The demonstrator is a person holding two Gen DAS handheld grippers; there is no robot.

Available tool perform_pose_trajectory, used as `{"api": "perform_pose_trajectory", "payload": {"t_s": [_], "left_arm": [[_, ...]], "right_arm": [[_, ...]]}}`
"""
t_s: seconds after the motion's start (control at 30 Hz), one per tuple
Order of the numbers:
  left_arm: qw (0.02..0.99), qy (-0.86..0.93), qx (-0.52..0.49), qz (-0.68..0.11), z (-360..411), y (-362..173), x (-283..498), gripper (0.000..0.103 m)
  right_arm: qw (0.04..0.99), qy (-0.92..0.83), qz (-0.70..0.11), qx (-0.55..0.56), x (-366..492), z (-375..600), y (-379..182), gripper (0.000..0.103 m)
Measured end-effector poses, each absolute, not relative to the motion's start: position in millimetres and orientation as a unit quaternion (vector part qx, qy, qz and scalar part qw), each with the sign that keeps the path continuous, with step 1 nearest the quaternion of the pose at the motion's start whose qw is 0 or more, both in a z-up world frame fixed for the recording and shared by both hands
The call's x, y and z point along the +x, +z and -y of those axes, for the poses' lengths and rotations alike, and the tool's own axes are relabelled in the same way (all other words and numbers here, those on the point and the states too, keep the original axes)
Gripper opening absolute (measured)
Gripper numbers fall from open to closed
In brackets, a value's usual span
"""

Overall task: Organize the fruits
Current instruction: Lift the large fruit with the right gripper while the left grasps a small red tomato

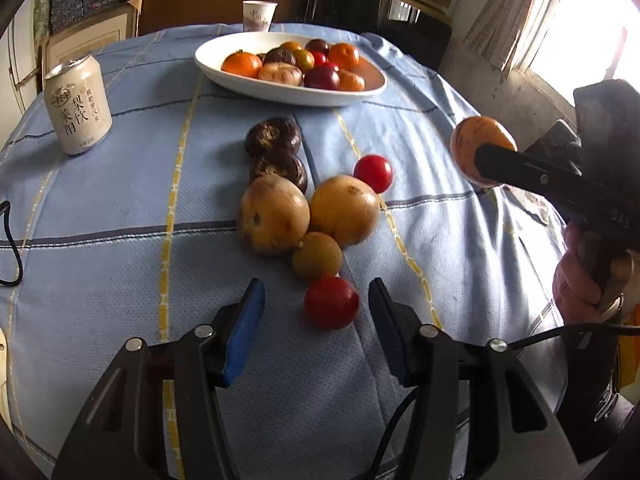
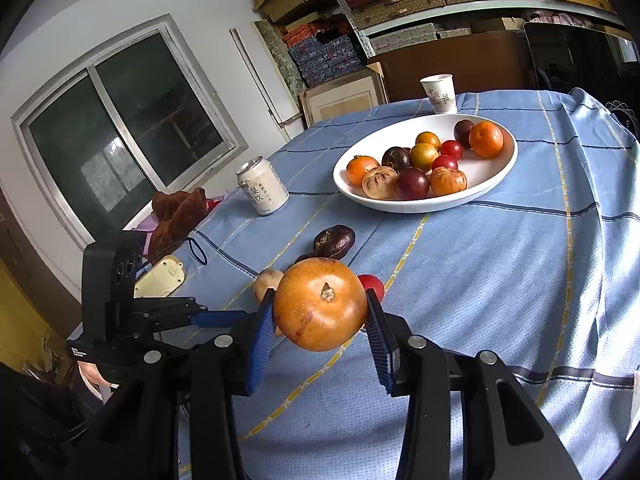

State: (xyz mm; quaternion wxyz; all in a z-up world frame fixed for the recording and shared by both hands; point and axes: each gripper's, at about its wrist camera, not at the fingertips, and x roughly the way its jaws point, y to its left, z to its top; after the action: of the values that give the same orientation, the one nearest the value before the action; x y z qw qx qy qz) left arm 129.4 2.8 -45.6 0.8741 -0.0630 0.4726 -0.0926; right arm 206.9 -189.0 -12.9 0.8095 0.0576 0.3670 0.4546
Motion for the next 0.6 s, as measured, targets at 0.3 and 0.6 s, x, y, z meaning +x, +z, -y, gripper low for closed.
{"api": "perform_pose_trajectory", "payload": {"t_s": [0.3,0.6], "left_arm": [[0.873,-0.083,-0.035,-0.479,7,-47,130,0.029],[0.875,-0.078,-0.022,-0.478,11,-46,127,0.026]], "right_arm": [[0.811,0.454,-0.367,0.045,203,185,-13,0.044],[0.811,0.454,-0.367,0.044,203,185,-13,0.044]]}}
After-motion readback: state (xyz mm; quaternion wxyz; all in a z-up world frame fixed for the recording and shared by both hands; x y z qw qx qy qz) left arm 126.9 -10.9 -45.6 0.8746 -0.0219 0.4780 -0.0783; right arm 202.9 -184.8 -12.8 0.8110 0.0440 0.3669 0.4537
